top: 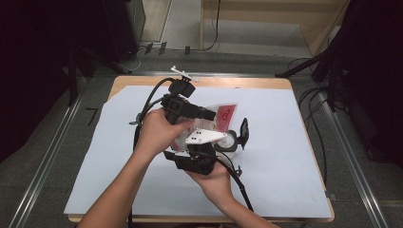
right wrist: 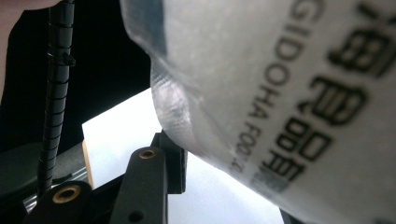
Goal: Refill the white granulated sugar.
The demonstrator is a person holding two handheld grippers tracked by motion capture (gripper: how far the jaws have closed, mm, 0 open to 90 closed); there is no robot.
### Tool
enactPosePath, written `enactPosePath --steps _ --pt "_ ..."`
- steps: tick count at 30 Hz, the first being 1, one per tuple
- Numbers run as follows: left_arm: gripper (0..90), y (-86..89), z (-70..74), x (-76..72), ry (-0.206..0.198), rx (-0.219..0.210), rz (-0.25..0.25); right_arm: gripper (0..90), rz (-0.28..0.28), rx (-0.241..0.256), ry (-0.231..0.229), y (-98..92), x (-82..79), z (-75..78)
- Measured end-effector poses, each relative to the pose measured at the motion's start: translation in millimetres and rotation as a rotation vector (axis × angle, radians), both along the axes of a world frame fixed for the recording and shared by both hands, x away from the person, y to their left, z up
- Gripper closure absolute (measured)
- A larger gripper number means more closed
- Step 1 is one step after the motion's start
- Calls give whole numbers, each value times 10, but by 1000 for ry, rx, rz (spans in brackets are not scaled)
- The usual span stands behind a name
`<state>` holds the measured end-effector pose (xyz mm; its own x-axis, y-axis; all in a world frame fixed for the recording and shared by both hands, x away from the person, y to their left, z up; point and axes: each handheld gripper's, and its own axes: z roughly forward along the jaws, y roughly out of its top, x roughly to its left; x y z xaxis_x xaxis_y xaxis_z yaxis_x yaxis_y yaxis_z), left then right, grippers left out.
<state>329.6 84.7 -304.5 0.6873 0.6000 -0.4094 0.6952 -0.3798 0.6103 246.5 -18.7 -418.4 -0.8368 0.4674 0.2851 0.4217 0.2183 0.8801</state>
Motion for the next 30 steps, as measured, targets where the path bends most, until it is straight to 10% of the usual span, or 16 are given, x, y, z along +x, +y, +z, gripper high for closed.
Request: enactPosePath --steps 30 --pt "766 18 -45 14 16 2 -2 643 12 -11 6 0 -7 -30"
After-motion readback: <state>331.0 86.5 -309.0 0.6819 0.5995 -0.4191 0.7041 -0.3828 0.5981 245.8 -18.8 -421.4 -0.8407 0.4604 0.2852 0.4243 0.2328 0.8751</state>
